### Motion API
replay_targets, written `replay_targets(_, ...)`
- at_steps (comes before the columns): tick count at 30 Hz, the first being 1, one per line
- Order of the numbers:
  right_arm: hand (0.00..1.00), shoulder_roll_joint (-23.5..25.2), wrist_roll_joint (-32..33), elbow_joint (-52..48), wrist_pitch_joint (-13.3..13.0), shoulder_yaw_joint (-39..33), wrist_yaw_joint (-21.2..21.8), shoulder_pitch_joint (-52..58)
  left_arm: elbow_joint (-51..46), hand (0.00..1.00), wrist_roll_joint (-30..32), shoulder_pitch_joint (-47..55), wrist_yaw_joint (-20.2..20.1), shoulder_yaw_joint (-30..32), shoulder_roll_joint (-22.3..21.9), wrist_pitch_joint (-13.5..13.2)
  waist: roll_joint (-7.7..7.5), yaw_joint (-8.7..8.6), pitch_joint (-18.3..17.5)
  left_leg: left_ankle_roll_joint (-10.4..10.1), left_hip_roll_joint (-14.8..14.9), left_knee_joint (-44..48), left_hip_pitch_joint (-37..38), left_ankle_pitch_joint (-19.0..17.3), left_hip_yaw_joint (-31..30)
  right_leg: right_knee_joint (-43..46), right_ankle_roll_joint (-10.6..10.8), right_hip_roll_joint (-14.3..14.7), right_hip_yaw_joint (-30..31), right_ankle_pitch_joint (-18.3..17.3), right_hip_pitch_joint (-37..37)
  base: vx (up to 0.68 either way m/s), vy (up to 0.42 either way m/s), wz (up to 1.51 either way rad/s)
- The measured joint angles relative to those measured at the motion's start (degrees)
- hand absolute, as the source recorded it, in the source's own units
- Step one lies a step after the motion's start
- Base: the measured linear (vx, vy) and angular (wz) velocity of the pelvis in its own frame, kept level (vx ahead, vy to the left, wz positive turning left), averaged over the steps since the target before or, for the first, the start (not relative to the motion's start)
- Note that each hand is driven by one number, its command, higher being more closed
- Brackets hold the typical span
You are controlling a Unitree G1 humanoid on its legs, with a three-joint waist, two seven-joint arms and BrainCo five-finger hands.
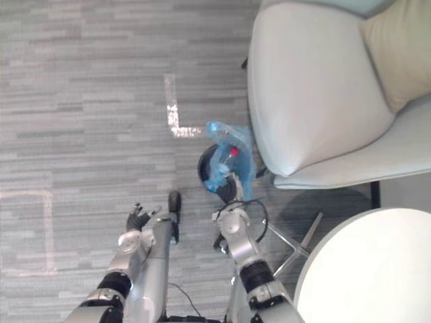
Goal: Gather rubbish on tea table into small bin, then transfer packed bag to large trash can.
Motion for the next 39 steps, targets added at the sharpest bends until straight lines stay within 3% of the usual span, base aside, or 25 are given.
replay_targets(2,1.0,-0.18,0.39,-2.28,-0.62,0.44,0.75,3.47,0.14,0.0,0.06,2.11,-0.02,-2.63,0.25,0.05,-0.49,-0.41,-3.17,-0.11,-0.01,-2.73,3.14,0.1,0.53,-3.79,0.52,0.96,0.23,0.92,3.07,0.14,-0.021,-0.1)
replay_targets(6,1.0,-1.0,0.89,-3.88,-2.62,1.88,2.59,4.99,1.36,0.0,1.38,4.41,-0.09,-7.6,2.23,0.24,-0.86,-2.63,-6.19,-0.31,0.1,-6.42,8.9,0.54,0.99,-10.94,1.21,3.03,0.91,3.31,9.29,0.15,-0.001,-0.14)
replay_targets(12,1.0,-3.51,0.96,-7.8,-4.13,4.5,6.79,7.97,1.09,0.0,4.19,5.59,-0.06,-11.55,4.45,1.18,-0.94,-3.44,-8.32,-0.31,0.45,-11.04,17.09,0.54,3.78,-19.87,1.88,5.22,3.21,6.9,17.49,0.11,0.008,-0.24)
replay_targets(17,1.0,-6.54,4.71,-12.98,-5.7,7.12,11.13,11.01,-5.71,0.0,6.77,9.52,-0.07,-14.61,4.94,1.19,-0.87,-4.13,-12.63,-0.65,-0.28,-16.2,23.6,1.0,6.17,-25.07,2.4,5.71,5.27,8.61,22.53,0.06,0.013,-0.2)
replay_targets(20,1.0,-7.88,6.15,-14.54,-6.69,7.91,12.75,11.36,-18.49,0.0,7.43,14.01,-0.19,-16.83,6.46,1.27,-0.83,-4.34,-13.73,-0.73,-0.77,-18.16,25.49,1.65,6.24,-26.14,2.49,5.78,5.32,8.8,24.07,0.04,0.01,-0.03)
replay_targets(22,1.0,-9.0,7.57,-16.5,-7.36,8.12,13.52,11.64,-26.82,0.0,9.89,20.4,-1.3,-18.18,6.66,-2.27,-0.29,-4.26,-15.05,-0.73,-1.04,-18.91,25.81,1.87,6.19,-26.67,2.57,5.88,5.35,8.86,24.29,0.03,-0.001,0.03)
replay_targets(23,1.0,-9.49,9.19,-16.94,-7.38,8.13,14.12,11.61,-28.05,0.0,7.6,21.95,-2.93,-18.61,6.48,-1.65,0.04,-4.27,-15.73,-0.73,-1.13,-19.36,25.91,1.86,6.31,-27.08,2.66,5.87,5.43,9.0,24.28,0.05,0.011,-0.06)
replay_targets(25,1.0,-10.45,10.53,-17.21,-7.46,8.26,15.15,10.66,-31.03,0.0,10.48,24.58,-5.14,-20.13,6.9,-0.18,0.65,-3.58,-16.27,-0.56,-1.69,-23.27,28.33,3.19,6.83,-27.44,2.78,5.81,5.86,9.17,24.61,0.03,0.017,-0.09)
replay_targets(29,1.0,-10.51,16.76,-17.64,-9.06,8.48,16.36,10.47,-39.71,0.0,14.76,23.49,-4.68,-20.57,6.72,-2.33,0.99,-3.45,-17.09,-0.31,-2.28,-27.33,31.68,4.87,6.98,-27.49,3.01,5.69,6.21,9.41,26.13,0.01,0.013,-0.02)
replay_targets(32,1.0,-10.75,20.49,-20.01,-9.84,8.82,17.92,10.32,-41.54,0.0,16.83,20.85,-4.59,-20.7,6.73,-4.06,1.5,-3.63,-17.82,-0.08,-2.49,-28.82,32.88,5.47,7.64,-27.54,2.97,5.66,7.44,10.11,26.23,0.01,0.045,-0.1)
replay_targets(39,1.0,-12.27,27.16,-21.94,-10.54,11.55,20.82,6.69,-41.5,0.0,24.52,18.51,-3.43,-22.91,9.03,-4.02,1.87,-4.45,-18.15,0.39,-2.81,-28.89,33.73,5.81,8.52,-27.63,3.03,5.47,9.14,10.87,26.37,-0.03,0.041,-0.07)
